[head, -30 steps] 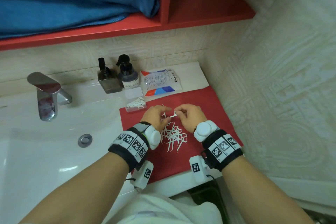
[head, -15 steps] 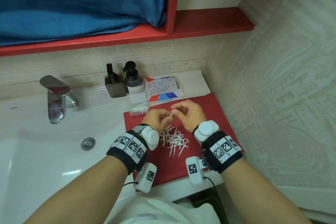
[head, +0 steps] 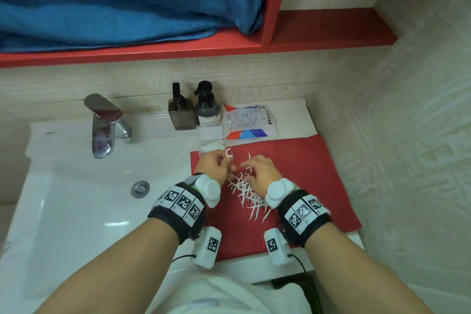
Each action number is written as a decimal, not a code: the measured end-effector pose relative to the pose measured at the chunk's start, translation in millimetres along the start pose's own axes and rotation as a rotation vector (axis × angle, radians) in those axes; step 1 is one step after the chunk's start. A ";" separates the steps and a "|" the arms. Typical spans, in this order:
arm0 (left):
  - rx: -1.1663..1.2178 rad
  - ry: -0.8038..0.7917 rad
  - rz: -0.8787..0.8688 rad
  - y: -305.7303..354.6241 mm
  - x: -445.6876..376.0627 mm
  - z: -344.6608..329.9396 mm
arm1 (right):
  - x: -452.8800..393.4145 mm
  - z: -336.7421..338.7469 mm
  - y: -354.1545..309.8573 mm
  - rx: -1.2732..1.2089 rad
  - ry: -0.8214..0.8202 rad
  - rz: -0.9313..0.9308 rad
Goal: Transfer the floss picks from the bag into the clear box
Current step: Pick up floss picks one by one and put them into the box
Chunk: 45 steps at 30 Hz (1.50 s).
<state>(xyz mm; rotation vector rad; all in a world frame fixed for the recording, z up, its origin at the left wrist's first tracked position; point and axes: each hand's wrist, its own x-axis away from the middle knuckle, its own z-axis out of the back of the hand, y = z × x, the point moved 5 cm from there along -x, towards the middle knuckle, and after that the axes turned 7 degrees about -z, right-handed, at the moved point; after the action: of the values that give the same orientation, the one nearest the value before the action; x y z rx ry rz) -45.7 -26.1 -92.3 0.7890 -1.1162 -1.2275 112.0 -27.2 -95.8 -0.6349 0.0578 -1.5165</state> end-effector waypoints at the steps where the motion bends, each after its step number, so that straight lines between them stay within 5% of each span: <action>1: 0.006 0.000 0.015 -1.7 0.5 -0.7 | 0.5 -9.3 0.7 0.094 -0.042 0.008; 4: 0.014 0.004 0.042 -9.7 0.8 -2.2 | 1.0 -26.8 5.3 0.253 -0.085 0.020; 18: -0.070 -0.050 0.114 -29.4 14.6 -14.6 | 7.5 -36.1 24.7 0.124 -0.129 -0.087; 33: -0.226 -0.011 0.158 -41.2 23.5 7.0 | 4.0 -17.0 -5.0 -0.235 -0.097 0.011; 45: -0.291 -0.036 0.090 -46.5 35.0 42.1 | -16.1 -35.0 -51.9 -0.581 -0.273 0.005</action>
<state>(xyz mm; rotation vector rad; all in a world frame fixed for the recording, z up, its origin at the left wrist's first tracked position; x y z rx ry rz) -101.3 -65.5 -114.9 0.4925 -0.9634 -1.2957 49.1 -20.6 -109.0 -1.2989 0.2980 -1.3947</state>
